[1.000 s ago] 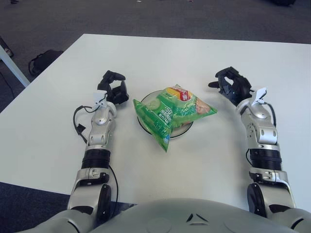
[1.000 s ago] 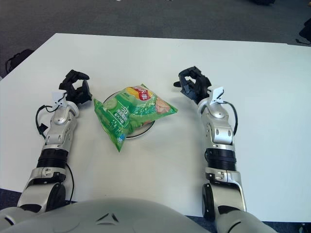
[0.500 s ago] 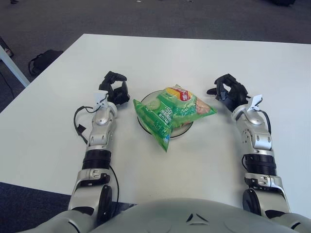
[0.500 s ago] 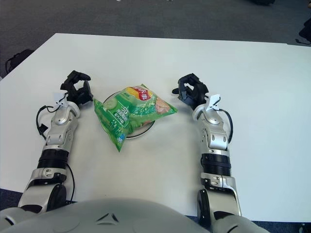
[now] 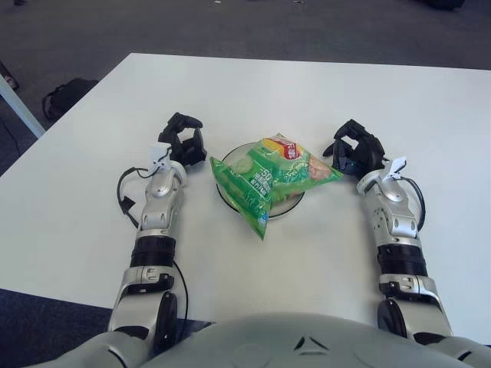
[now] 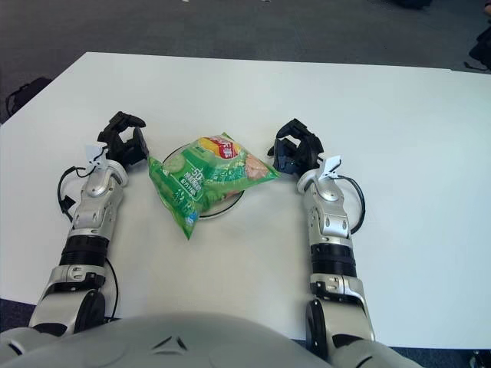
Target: Put the snack into the plate.
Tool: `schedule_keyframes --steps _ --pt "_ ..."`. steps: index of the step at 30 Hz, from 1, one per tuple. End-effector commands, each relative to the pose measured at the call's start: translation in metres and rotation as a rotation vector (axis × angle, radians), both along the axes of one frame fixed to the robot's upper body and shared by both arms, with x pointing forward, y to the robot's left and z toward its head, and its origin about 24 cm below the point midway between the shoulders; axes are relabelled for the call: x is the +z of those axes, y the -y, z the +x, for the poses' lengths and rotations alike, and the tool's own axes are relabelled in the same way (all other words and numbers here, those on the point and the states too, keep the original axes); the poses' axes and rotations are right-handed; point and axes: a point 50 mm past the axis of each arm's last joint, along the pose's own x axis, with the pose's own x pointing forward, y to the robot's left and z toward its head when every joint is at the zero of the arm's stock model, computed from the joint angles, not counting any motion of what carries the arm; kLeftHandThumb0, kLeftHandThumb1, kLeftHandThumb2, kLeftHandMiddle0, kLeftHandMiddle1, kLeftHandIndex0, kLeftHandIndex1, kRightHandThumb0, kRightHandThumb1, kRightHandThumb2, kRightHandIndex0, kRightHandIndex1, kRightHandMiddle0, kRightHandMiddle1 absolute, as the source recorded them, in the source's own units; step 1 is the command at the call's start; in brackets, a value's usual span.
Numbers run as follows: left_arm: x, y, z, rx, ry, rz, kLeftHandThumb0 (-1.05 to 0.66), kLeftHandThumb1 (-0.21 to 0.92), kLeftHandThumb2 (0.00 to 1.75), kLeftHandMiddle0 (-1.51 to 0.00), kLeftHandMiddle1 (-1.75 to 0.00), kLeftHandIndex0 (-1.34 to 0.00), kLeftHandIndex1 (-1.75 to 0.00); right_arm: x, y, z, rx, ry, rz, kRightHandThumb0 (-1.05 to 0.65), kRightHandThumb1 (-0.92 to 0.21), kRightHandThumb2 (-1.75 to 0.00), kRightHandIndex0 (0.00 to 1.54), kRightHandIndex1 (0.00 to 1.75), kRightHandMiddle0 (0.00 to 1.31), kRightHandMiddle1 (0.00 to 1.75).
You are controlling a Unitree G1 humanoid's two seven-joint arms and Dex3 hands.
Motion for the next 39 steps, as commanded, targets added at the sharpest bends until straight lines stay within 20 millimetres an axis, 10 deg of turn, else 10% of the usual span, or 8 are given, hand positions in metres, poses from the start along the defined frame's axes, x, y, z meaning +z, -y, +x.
schedule_keyframes --steps 1,39 --pt "-0.005 0.005 -0.003 -0.012 -0.008 -0.005 -0.43 0.47 1.12 -1.17 -1.75 -0.49 -1.75 -0.025 0.006 -0.006 -0.022 -0.029 -0.008 -0.01 0.12 -1.71 0.94 1.49 0.82 1.75" --pt "-0.009 0.001 -0.008 0.022 -0.030 -0.002 -0.44 0.45 1.14 -1.18 -1.75 -0.50 -1.75 -0.041 0.005 -0.008 -0.166 0.077 -0.141 -0.01 0.07 -1.75 0.89 1.71 0.70 1.75"
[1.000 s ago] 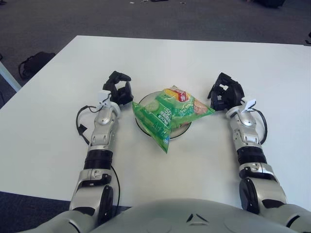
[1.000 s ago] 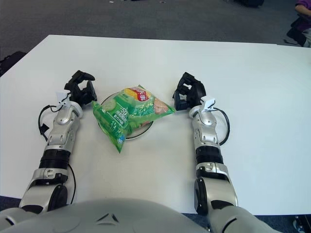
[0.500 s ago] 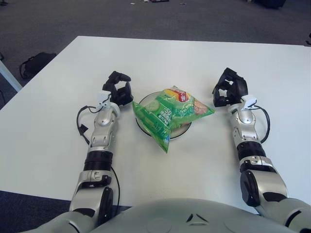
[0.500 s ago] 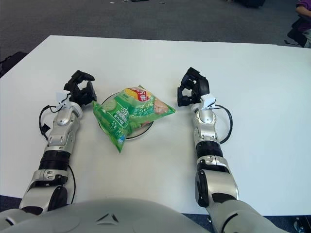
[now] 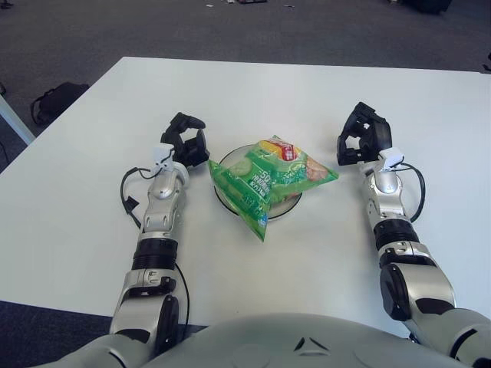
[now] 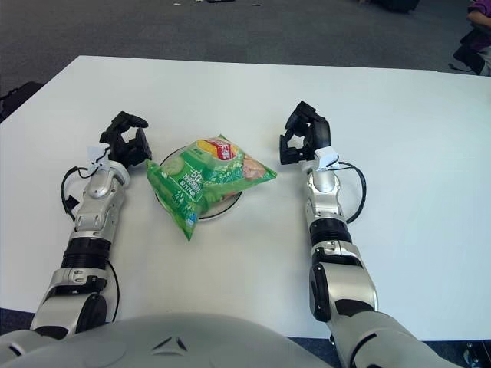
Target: Put the snack into the plate.
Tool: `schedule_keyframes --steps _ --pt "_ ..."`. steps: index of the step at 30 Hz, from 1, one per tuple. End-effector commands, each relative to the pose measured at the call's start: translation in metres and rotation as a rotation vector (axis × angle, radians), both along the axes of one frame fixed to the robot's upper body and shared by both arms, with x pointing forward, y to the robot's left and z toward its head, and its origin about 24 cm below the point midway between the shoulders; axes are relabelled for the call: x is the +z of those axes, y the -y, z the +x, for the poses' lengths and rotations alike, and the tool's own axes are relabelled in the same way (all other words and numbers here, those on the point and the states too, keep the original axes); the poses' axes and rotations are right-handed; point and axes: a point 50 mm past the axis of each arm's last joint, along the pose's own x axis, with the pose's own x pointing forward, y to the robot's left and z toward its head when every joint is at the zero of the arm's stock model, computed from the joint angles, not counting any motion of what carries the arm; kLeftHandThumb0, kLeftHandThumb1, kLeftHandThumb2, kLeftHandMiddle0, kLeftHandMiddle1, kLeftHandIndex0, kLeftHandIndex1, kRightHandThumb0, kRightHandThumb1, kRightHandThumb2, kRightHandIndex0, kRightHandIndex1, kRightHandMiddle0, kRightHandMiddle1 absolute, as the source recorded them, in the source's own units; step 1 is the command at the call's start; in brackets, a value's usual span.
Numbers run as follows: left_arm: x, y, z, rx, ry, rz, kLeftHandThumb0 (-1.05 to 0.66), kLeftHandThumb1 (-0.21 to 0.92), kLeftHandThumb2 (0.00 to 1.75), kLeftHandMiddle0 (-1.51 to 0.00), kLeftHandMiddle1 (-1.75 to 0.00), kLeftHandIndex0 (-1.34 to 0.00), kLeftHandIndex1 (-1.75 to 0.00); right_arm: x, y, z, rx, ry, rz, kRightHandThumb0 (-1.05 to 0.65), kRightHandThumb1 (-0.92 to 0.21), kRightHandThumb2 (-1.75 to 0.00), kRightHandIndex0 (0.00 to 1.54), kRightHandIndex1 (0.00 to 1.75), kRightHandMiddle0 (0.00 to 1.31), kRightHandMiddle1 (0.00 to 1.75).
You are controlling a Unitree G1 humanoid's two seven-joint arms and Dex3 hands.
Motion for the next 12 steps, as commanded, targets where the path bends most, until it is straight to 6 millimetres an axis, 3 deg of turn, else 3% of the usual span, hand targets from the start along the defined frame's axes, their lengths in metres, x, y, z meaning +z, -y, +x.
schedule_keyframes --steps 1,12 --pt "-0.0106 -0.0019 -0.0051 0.018 -0.041 -0.010 -0.44 0.45 1.14 -1.17 -1.75 -0.50 -1.75 -0.0490 -0.0012 -0.0244 -0.024 -0.176 0.052 -0.01 0.07 -1.75 0.89 1.71 0.70 1.75" --pt "-0.0118 -0.0039 -0.0057 0.027 -0.043 -0.012 -0.43 0.46 1.13 -1.15 -1.75 -0.50 -1.75 -0.0495 -0.0014 -0.0254 -0.026 -0.189 0.070 -0.01 0.07 -1.75 0.88 1.72 0.70 1.75"
